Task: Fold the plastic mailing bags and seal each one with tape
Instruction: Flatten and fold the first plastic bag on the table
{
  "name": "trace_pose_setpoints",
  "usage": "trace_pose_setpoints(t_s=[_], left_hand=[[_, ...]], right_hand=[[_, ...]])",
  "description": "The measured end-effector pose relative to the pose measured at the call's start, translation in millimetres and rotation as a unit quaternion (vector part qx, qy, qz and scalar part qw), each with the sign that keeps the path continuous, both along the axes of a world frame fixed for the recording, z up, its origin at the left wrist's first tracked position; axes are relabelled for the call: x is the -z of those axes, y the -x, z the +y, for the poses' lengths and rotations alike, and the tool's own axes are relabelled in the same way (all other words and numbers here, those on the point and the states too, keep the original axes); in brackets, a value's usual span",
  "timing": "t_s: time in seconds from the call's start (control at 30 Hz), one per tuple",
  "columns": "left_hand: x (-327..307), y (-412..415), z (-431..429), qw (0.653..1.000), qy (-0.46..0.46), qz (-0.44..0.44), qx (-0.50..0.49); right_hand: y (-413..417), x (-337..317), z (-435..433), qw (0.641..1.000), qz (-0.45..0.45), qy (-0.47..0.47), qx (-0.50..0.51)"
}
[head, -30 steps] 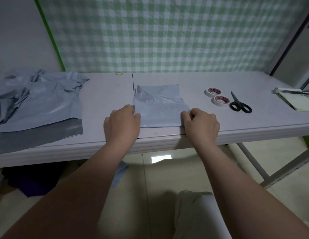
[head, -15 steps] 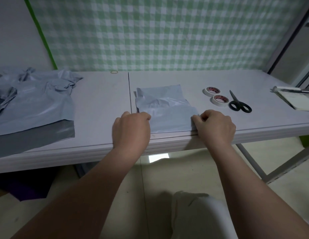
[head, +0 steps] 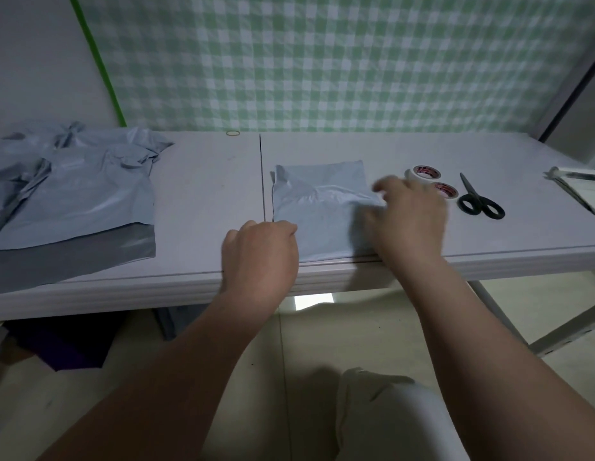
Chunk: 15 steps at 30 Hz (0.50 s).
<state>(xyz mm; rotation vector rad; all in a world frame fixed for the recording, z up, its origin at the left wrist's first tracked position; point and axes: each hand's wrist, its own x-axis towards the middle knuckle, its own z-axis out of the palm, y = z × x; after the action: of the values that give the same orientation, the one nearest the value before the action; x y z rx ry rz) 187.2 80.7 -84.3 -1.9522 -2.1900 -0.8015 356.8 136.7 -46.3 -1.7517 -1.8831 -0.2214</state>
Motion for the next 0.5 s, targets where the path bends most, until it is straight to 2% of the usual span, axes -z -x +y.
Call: trace_pose_setpoints(t_s=[0.1, 0.2, 0.33, 0.5], left_hand=[[-5, 0, -2, 1.000, 0.012, 0.005, 0.003], [-10, -1, -3, 0.999, 0.026, 0.018, 0.003], [-11, -1, 1, 0.998, 0.042, 0.054, -0.006], [-17, 3, 12, 0.996, 0.068, 0.057, 0.001]], right_hand=[[33, 0, 17, 0.974, 0.022, 0.047, -0.219], [52, 14, 22, 0.938, -0.012, 0.112, -0.327], [51, 22, 25, 0.928, -0.070, 0.157, -0.331], [57, 24, 37, 0.937, -0.067, 0.162, -0.301]])
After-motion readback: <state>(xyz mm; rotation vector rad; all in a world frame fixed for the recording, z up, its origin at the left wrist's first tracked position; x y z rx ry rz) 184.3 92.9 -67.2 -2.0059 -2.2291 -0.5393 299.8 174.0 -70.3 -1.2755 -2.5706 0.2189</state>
